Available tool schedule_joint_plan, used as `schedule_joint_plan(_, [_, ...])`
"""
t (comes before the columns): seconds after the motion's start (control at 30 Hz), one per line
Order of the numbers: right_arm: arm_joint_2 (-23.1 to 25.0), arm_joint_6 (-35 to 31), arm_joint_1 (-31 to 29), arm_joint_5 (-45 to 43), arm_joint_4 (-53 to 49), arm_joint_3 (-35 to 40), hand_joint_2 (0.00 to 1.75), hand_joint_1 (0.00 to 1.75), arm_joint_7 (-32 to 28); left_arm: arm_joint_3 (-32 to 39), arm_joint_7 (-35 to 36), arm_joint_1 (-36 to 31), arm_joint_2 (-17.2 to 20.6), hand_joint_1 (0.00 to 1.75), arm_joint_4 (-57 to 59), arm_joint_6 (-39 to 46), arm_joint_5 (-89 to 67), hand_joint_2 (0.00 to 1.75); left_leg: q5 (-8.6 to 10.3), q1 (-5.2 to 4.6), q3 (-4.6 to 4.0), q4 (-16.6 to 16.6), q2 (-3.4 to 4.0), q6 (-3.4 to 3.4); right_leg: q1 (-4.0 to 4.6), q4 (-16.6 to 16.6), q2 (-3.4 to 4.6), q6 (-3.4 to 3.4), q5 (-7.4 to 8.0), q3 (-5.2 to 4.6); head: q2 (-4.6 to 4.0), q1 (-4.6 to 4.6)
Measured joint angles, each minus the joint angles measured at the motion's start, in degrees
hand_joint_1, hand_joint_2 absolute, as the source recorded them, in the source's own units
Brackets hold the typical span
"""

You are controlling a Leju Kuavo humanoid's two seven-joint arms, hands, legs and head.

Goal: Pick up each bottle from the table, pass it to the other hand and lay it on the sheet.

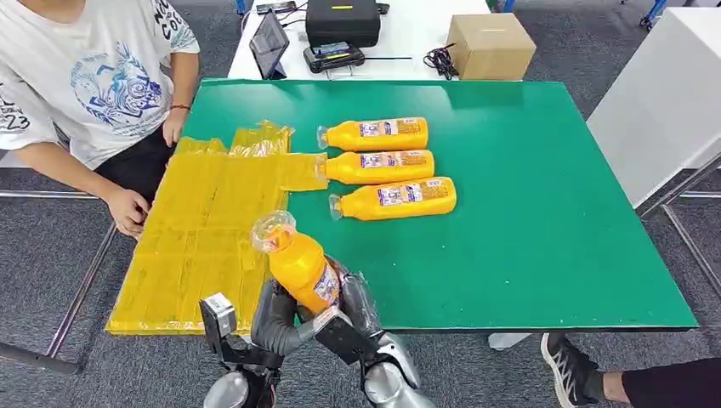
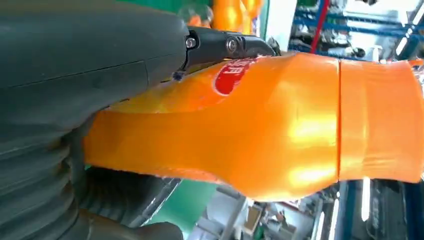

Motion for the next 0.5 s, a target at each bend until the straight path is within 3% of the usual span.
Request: schedule_joint_plan(0.5, [-0.02, 2.03, -4.11, 2.1, 8.67, 5.83, 1.75, 1.75, 1.05, 3.76, -0.35, 1.16, 0.44, 0.0, 2.1, -0.06, 1.18, 1.75, 0.0, 0.0, 0.01, 0.0, 0.06, 0.0, -0.01, -0.01, 0.08, 0.0, 0.0, -0.05, 0.0, 0.02])
